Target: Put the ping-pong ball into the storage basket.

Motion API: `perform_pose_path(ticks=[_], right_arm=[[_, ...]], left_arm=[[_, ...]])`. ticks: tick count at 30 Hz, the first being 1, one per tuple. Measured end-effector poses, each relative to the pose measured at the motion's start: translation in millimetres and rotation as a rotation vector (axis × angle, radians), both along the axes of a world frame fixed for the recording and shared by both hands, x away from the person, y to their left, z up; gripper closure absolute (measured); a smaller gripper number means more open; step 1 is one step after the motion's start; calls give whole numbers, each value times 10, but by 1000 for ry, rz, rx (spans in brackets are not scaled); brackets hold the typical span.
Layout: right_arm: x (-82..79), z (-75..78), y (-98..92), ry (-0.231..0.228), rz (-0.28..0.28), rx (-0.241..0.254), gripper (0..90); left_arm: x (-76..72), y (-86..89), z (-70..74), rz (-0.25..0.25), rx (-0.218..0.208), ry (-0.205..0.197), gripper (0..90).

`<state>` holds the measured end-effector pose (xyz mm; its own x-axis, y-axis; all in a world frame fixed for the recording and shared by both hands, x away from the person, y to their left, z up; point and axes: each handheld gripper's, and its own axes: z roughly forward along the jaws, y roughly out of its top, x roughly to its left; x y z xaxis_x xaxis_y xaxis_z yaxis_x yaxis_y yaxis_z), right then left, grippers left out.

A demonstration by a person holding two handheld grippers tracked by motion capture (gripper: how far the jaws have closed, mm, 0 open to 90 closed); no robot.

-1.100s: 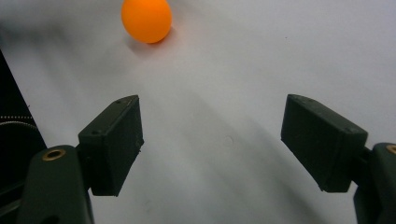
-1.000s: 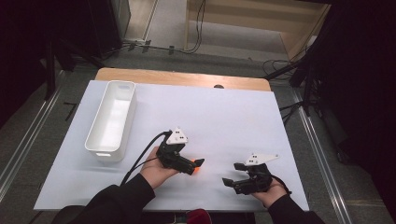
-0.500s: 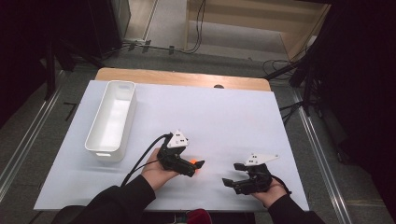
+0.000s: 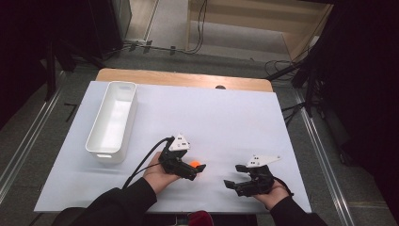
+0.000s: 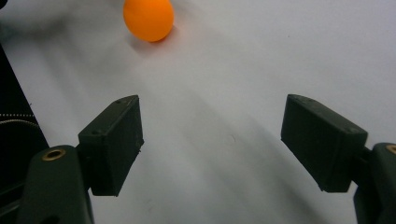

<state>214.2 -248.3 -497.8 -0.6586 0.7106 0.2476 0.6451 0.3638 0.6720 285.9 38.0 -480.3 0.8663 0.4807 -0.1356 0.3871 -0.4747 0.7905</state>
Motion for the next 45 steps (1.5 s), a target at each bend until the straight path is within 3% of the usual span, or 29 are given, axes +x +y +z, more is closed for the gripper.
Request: perform_pose_path(ticks=[15, 20, 23, 42, 45], right_arm=[[-2, 1, -2, -2, 3, 1, 195], [-4, 3, -6, -4, -1, 0, 195], [-8, 4, -4, 0, -3, 1, 195], [-7, 1, -5, -4, 4, -4, 195], [-7, 0, -5, -4, 6, -5, 195]], left_arm=[[-15, -32, -94, -18, 27, 53, 17], [-21, -42, -120, -34, 64, 52, 17], [-27, -60, -148, -43, 81, 72, 17], [-67, -110, -232, -78, 194, 36, 18], [-72, -111, -239, -83, 201, 25, 61]])
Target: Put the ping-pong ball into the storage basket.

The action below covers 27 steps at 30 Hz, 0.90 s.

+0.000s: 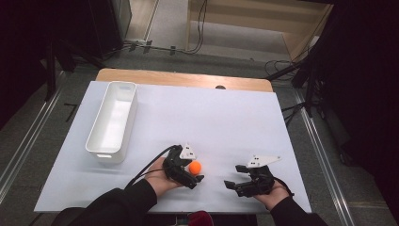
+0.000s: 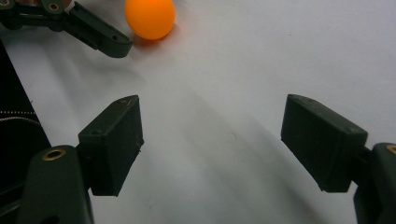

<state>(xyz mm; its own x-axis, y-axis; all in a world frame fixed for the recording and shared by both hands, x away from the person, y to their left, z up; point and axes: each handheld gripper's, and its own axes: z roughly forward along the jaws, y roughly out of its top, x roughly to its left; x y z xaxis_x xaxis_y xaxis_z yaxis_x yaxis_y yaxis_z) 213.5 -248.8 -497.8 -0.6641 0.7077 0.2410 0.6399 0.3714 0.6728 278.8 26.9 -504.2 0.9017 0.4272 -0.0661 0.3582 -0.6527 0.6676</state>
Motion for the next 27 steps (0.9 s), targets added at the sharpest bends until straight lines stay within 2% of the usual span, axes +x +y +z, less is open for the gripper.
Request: perform_pose_path(ticks=[2, 4, 9, 11, 15, 19, 24, 27], right_arm=[[0, 0, 0, 0, -2, 1, 195], [0, 0, 0, 0, 0, 0, 195], [-6, 6, -3, 4, -7, 2, 195], [-5, 8, -5, 4, -7, 2, 195], [-6, 8, -4, 3, -7, 1, 195], [-5, 8, -6, 1, -6, 1, 195], [-6, 9, -6, 3, -7, 1, 195], [-6, 8, -6, 3, -6, 1, 195]], left_arm=[[-4, -2, -5, 0, -2, 5, 67], [-5, 4, -1, -6, 5, 0, 140], [-6, 10, 5, -9, 16, -6, 168], [-6, 12, 12, -8, 7, 3, 174], [-24, 20, 29, -21, -2, -20, 302], [-44, 19, 19, -41, 33, -45, 401], [-54, 18, 28, -38, 12, -42, 492], [-48, 24, 32, -40, 18, -39, 497]])
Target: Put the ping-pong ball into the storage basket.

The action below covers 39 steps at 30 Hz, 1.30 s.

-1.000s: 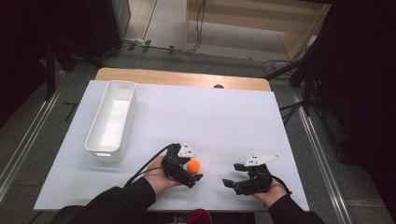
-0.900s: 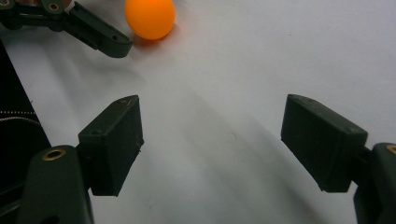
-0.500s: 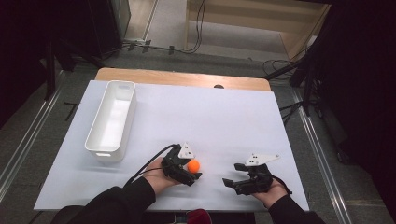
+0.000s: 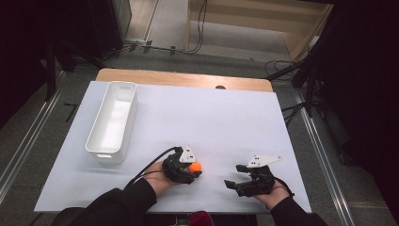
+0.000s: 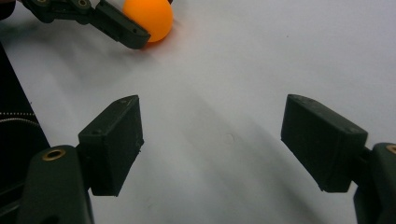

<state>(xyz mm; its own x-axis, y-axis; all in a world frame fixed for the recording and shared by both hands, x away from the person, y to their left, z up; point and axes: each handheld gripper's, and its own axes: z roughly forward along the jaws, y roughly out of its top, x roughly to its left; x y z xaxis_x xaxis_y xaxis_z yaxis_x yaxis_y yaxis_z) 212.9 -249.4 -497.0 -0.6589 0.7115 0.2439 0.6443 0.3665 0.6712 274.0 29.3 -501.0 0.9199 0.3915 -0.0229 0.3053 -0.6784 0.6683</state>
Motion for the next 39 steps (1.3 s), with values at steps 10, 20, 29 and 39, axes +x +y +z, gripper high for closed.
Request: perform_pose_path(ticks=[10, 20, 29, 39], right_arm=[[0, 1, -1, -1, 2, 0, 195], [0, 1, -2, -1, 3, 0, 195], [-1, 2, -1, -1, 2, 2, 195], [-2, 2, -1, 0, 2, 3, 195]], left_arm=[[-2, 5, 13, -8, -7, -2, 498], [8, 25, 46, 2, -32, -9, 503], [2, 39, 85, 2, -51, -10, 507], [23, 85, 137, 10, -77, -11, 507]])
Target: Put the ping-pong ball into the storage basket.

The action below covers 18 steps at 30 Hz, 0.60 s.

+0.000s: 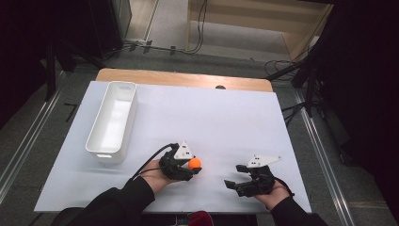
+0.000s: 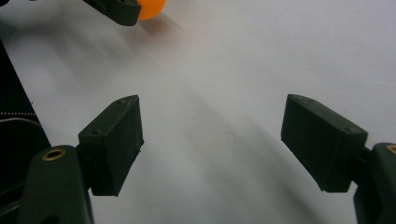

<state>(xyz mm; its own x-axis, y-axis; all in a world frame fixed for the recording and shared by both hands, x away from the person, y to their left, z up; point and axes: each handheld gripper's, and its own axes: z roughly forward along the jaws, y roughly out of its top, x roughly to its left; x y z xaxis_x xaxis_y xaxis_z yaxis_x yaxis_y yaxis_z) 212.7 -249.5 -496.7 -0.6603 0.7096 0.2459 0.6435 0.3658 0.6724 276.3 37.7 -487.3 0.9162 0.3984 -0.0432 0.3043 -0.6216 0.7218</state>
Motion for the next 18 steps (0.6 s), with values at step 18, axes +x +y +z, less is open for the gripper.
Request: perform_pose_path(ticks=[18], right_arm=[[2, 0, -3, -4, 1, 1, 195]], left_arm=[[38, 85, 83, 6, -24, 1, 507]])
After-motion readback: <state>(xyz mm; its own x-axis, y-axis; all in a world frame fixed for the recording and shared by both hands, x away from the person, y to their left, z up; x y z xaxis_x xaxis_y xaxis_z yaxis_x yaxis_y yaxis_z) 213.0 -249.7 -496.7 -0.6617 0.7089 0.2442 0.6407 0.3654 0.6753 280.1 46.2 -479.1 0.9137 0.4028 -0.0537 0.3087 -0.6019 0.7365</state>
